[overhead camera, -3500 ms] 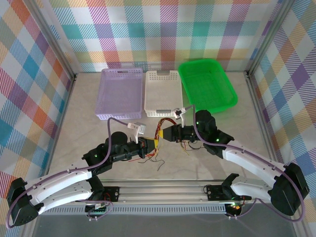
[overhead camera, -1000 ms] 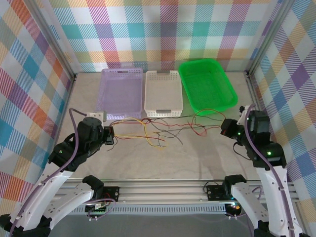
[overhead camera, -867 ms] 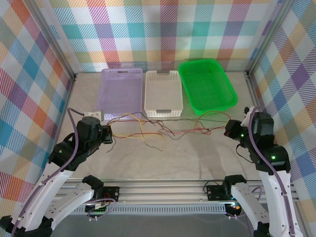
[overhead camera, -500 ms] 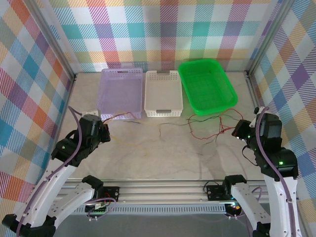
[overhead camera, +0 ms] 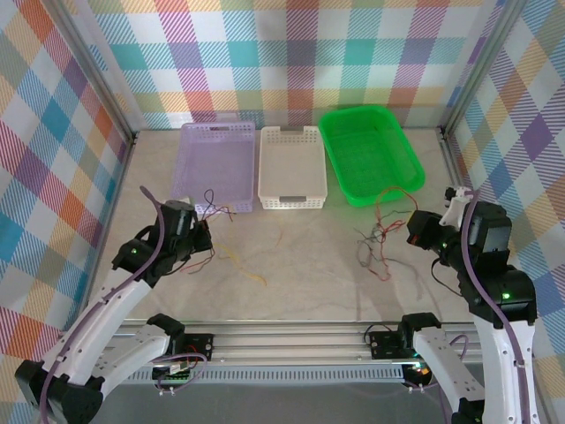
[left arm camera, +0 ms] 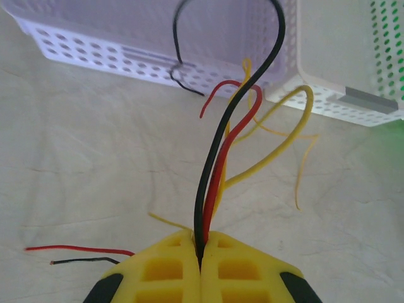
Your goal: Untangle the cables
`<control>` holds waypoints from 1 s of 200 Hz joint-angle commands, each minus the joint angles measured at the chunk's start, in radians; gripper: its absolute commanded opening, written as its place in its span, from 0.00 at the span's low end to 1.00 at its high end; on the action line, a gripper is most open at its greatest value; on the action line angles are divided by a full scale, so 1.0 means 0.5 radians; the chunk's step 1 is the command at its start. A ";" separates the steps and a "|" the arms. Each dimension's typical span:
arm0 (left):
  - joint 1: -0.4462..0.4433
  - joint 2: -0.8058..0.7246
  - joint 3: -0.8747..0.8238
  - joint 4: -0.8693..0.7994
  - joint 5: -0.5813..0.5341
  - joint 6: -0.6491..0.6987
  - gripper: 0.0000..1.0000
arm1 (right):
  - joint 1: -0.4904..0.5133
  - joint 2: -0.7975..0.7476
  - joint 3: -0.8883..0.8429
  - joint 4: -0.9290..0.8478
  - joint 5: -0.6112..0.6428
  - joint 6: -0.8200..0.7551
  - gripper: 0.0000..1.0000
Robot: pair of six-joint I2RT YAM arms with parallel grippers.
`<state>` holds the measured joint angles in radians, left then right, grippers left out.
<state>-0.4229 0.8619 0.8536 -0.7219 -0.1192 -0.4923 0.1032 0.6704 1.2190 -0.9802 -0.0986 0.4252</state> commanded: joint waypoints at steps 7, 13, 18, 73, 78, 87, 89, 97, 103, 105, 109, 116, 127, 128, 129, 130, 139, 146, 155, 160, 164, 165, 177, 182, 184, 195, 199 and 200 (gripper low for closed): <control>-0.023 0.044 -0.102 0.305 0.208 -0.158 0.00 | -0.011 0.017 -0.050 0.316 -0.590 0.038 0.00; -0.033 0.059 -0.122 0.352 0.237 -0.171 0.00 | -0.012 0.021 -0.082 0.381 -0.686 0.074 0.00; -0.045 0.068 -0.137 0.390 0.261 -0.182 0.00 | -0.011 0.026 -0.113 0.433 -0.766 0.105 0.00; -0.272 0.299 -0.290 0.810 0.362 -0.265 0.00 | -0.011 0.132 -0.346 0.986 -1.274 0.420 0.00; -0.299 0.329 -0.295 0.845 0.358 -0.273 0.00 | -0.010 0.147 -0.358 1.017 -1.298 0.434 0.00; -0.338 0.383 -0.302 0.905 0.358 -0.290 0.00 | -0.009 0.172 -0.377 1.064 -1.345 0.460 0.00; -0.344 0.394 -0.300 0.937 0.356 -0.290 0.01 | -0.008 0.179 -0.382 1.074 -1.356 0.464 0.00; -0.375 0.437 -0.291 0.972 0.342 -0.293 0.05 | -0.007 0.201 -0.393 1.106 -1.392 0.480 0.00; -0.397 0.466 -0.275 0.980 0.326 -0.296 0.09 | -0.005 0.212 -0.400 1.126 -1.407 0.484 0.00; -0.400 0.477 -0.271 0.983 0.320 -0.295 0.10 | -0.003 0.214 -0.403 1.130 -1.409 0.486 0.00; -0.407 0.493 -0.262 0.991 0.319 -0.297 0.13 | -0.003 0.220 -0.407 1.141 -1.413 0.484 0.00; -0.413 0.516 -0.251 1.009 0.323 -0.295 0.19 | -0.004 0.229 -0.410 1.146 -1.417 0.480 0.00; -0.424 0.538 -0.230 1.029 0.329 -0.300 0.29 | -0.004 0.244 -0.407 1.144 -1.422 0.472 0.00; -0.422 0.541 -0.228 1.031 0.330 -0.300 0.30 | -0.004 0.246 -0.407 1.144 -1.424 0.471 0.00; -0.422 0.542 -0.225 1.032 0.332 -0.301 0.31 | -0.004 0.246 -0.407 1.144 -1.426 0.470 0.00; -0.423 0.541 -0.222 1.032 0.333 -0.302 0.32 | -0.004 0.247 -0.407 1.144 -1.429 0.469 0.00; -0.427 0.545 -0.206 1.058 0.360 -0.304 0.38 | -0.004 0.258 -0.412 1.155 -1.446 0.468 0.00; -0.435 0.544 -0.196 1.080 0.384 -0.312 0.43 | -0.002 0.262 -0.416 1.165 -1.451 0.474 0.00; -0.447 0.533 -0.183 1.112 0.413 -0.327 0.49 | -0.002 0.271 -0.425 1.176 -1.455 0.475 0.00; -0.456 0.522 -0.184 1.140 0.434 -0.331 0.52 | 0.001 0.273 -0.430 1.182 -1.459 0.474 0.00; -0.465 0.510 -0.182 1.162 0.452 -0.342 0.53 | 0.002 0.276 -0.433 1.184 -1.455 0.475 0.00; -0.468 0.507 -0.184 1.171 0.459 -0.343 0.54 | 0.002 0.276 -0.434 1.186 -1.457 0.473 0.00; -0.507 0.460 -0.191 1.259 0.501 -0.371 0.60 | 0.005 0.286 -0.434 1.193 -1.459 0.471 0.00; -0.526 0.447 -0.191 1.298 0.517 -0.377 0.63 | 0.005 0.289 -0.437 1.195 -1.460 0.469 0.00; -0.530 0.443 -0.193 1.312 0.521 -0.377 0.64 | 0.005 0.288 -0.438 1.195 -1.463 0.467 0.00; -0.572 0.415 -0.209 1.413 0.583 -0.395 0.68 | 0.006 0.299 -0.435 1.204 -1.463 0.467 0.00; -0.583 0.410 -0.216 1.454 0.608 -0.400 0.69 | 0.008 0.302 -0.435 1.204 -1.463 0.469 0.00; -0.588 0.409 -0.216 1.463 0.615 -0.403 0.69 | 0.008 0.301 -0.435 1.203 -1.463 0.471 0.00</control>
<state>-0.6777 1.1110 0.7246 -0.1390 0.1062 -0.6720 0.1040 0.8165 1.0084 -0.4332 -0.7982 0.6518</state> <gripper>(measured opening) 0.667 0.041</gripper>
